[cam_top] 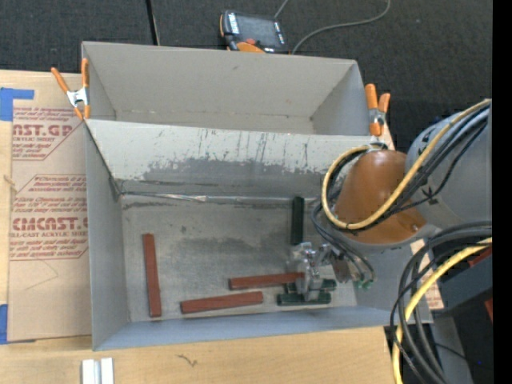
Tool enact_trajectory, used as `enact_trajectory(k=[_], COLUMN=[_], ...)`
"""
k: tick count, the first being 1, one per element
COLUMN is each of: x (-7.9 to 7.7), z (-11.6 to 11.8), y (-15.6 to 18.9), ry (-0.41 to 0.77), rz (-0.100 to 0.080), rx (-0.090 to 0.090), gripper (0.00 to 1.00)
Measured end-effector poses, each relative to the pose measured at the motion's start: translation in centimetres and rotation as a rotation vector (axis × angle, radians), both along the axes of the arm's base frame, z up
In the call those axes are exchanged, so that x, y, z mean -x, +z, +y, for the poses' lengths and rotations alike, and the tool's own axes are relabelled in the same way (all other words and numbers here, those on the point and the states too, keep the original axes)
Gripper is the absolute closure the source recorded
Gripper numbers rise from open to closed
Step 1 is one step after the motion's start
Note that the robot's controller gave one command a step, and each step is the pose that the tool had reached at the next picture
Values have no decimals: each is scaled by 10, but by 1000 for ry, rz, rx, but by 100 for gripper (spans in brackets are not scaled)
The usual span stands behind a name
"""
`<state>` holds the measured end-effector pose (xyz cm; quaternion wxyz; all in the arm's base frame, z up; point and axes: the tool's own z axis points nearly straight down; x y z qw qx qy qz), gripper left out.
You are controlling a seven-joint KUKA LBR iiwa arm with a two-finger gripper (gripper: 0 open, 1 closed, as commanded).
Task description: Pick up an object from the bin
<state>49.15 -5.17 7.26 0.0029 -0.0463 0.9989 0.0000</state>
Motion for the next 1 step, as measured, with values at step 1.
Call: enact_trajectory(k=[1], x=[-7], z=[3], y=[172], ry=[-17], rz=[-2], rx=[1], gripper=[100])
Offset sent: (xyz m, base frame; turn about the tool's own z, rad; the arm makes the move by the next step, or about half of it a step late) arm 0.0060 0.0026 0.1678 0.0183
